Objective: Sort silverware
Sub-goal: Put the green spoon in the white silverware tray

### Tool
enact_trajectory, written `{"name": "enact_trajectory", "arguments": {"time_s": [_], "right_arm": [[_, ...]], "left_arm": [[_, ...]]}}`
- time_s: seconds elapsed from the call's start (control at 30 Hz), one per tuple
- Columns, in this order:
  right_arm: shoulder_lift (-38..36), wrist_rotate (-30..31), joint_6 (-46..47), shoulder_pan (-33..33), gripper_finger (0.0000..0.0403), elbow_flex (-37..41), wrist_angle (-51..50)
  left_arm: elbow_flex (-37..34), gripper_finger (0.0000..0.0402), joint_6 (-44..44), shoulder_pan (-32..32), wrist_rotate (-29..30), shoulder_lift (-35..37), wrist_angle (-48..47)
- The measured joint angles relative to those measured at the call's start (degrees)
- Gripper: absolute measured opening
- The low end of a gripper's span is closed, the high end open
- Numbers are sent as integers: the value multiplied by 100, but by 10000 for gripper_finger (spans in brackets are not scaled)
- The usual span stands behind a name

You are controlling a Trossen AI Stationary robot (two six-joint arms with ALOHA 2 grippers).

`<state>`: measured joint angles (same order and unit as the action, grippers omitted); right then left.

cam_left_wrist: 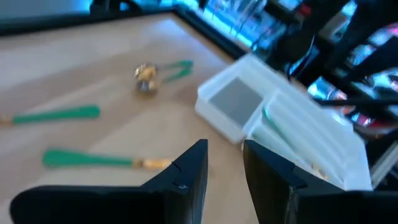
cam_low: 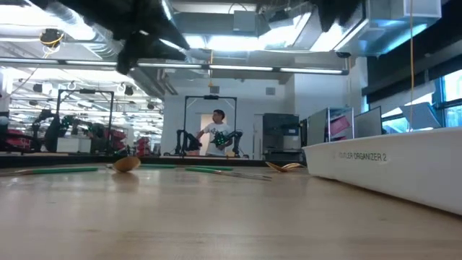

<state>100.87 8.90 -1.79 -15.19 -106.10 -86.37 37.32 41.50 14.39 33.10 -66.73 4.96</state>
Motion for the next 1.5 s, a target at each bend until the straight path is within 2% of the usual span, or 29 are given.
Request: {"name": "enact_trajectory", "arguments": {"time_s": [0.2,0.33,0.4,0.53,0.73,0.97,1.27,1.5], "right_arm": [[-764,1321,296,713,147,-2,44],[-877,1592,42,1424,147,-2,394],[-873,1358,-124,1856,147,30,641],[-870,465,-208,2740,147,564,1382],[-868,-392,-838,3742,147,1920,2027],[-866,-1015,-1053,4531,147,3531,3705],[-866,-1566,-1036,4870,147,4740,4769],[-866,-1608,-1164,4864,147,5102,5638]], "left_arm": [[4,95,-295,-581,-548,-273,617],[4,95,-269,-803,-821,-422,707],[4,95,-249,-853,-865,-472,768],[4,95,-162,-837,-878,-493,793],[4,95,-145,-806,-880,-495,712],[4,95,-126,-806,-878,-495,548],[4,95,-122,-806,-854,-495,414],[4,95,-122,-806,-844,-495,408]]}}
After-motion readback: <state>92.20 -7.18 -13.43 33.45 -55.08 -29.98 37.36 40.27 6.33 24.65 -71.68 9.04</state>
